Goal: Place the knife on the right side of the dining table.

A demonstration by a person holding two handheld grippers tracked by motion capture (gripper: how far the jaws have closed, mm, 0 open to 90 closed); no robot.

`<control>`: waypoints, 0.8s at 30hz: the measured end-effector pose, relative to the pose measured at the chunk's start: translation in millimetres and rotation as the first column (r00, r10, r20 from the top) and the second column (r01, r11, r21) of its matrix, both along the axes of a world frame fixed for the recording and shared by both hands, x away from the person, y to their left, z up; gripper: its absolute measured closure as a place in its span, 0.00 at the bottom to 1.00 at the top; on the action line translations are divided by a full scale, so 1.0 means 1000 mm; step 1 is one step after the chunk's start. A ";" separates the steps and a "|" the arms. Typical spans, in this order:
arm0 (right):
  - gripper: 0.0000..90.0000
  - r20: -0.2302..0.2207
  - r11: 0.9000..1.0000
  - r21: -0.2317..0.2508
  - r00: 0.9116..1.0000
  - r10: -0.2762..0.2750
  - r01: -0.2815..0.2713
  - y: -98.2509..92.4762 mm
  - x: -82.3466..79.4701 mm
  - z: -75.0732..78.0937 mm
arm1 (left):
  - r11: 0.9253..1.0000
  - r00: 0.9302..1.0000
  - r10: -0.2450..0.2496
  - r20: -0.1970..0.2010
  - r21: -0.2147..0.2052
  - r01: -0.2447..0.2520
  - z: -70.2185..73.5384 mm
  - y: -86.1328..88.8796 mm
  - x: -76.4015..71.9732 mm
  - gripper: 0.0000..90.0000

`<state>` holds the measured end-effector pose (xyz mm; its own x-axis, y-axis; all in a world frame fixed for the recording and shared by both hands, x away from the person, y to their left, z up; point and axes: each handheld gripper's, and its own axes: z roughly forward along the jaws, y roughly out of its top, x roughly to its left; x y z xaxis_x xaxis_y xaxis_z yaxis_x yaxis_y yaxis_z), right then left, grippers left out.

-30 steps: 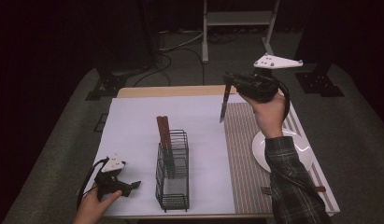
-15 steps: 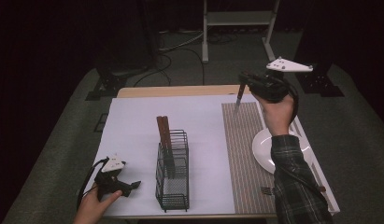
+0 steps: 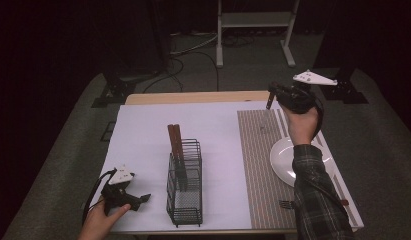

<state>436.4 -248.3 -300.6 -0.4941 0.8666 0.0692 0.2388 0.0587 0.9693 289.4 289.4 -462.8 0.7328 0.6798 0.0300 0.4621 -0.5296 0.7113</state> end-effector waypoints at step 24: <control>0.84 -0.044 0.993 -0.009 0.992 -0.118 0.118 -0.024 0.009 -0.036 | 1.000 1.000 0.001 -0.001 -0.001 -0.001 0.000 0.000 0.000 0.00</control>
<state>445.3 -272.7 -337.0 -0.3851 0.9191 0.0832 0.2873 0.0337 0.9573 289.3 289.3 -462.8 0.7324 0.6803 0.0282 0.4636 -0.5285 0.7112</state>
